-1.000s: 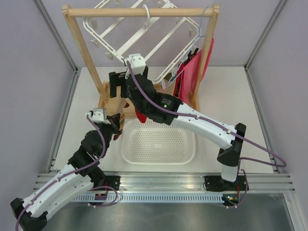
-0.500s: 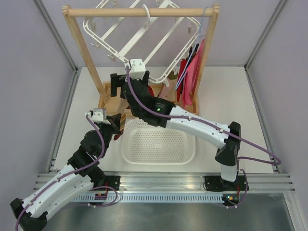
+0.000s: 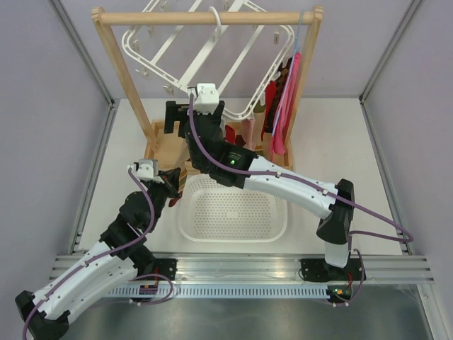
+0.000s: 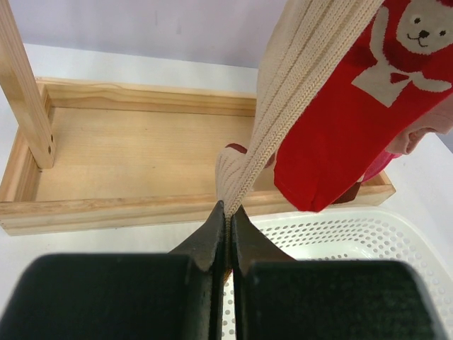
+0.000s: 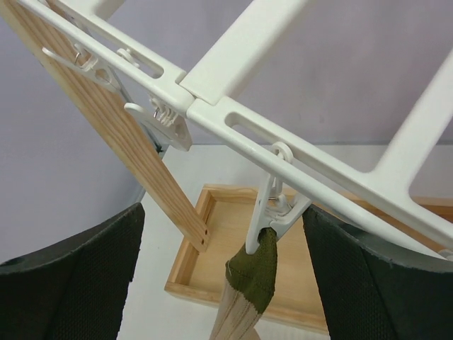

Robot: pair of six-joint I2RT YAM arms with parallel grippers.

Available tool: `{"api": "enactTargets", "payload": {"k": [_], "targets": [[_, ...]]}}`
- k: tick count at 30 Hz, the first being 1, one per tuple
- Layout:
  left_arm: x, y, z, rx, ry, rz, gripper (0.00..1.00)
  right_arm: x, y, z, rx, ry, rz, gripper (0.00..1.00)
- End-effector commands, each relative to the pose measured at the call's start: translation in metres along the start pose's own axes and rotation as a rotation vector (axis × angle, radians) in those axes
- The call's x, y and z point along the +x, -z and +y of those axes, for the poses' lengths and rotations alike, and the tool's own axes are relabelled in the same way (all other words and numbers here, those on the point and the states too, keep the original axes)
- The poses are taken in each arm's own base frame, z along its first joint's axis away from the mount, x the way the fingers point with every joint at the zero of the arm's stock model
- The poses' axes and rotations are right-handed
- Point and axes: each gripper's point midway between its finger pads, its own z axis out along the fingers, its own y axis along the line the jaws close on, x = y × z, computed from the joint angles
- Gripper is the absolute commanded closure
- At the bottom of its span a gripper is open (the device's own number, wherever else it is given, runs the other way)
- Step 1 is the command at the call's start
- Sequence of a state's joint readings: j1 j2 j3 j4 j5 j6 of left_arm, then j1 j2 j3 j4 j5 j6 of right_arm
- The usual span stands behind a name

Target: Remove the socks clipped to the hanger

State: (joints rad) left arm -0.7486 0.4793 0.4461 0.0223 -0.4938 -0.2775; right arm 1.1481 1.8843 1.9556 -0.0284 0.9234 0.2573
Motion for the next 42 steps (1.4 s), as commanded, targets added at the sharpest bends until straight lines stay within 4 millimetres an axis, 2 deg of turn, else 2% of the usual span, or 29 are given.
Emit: {"api": "enactTargets", "payload": {"k": [1,4,5,10,19,21,24,25,27,41,42], "targets": [[-0.017,0.002,-0.009,0.027,0.045,-0.026,0.98,-0.032,-0.004,-0.003,0.028,-0.043,-0.070,0.05],[-0.017,0.002,-0.010,0.030,0.047,-0.026,0.98,-0.033,-0.006,-0.004,0.032,-0.046,-0.072,0.13],[-0.015,0.002,-0.009,0.029,0.044,-0.021,0.98,-0.032,-0.007,-0.005,0.034,-0.043,-0.072,0.20],[-0.016,0.003,-0.010,0.034,0.047,-0.024,0.98,-0.035,-0.009,-0.009,0.047,-0.038,-0.079,0.36],[-0.015,0.003,-0.011,0.040,0.047,-0.022,0.98,-0.032,-0.019,-0.018,0.084,-0.037,-0.087,0.42],[-0.015,0.003,-0.011,0.040,0.047,-0.022,0.98,-0.032,-0.020,-0.019,0.090,-0.035,-0.089,0.47],[-0.015,0.004,-0.011,0.040,0.047,-0.022,0.98,-0.033,-0.022,-0.021,0.095,-0.040,-0.093,0.65],[-0.014,0.003,-0.011,0.040,0.044,-0.018,0.98,-0.032,-0.022,-0.021,0.098,-0.039,-0.093,0.85],[-0.014,0.004,-0.011,0.041,0.047,-0.019,0.98,-0.031,-0.022,-0.024,0.113,-0.038,-0.095,0.99],[-0.012,0.003,-0.011,0.036,0.042,-0.009,0.98,-0.028,-0.023,-0.017,0.067,-0.027,-0.082,0.99],[-0.012,0.002,-0.010,0.030,0.042,-0.011,0.98,-0.026,-0.023,-0.015,0.053,-0.020,-0.074,0.97]]}}
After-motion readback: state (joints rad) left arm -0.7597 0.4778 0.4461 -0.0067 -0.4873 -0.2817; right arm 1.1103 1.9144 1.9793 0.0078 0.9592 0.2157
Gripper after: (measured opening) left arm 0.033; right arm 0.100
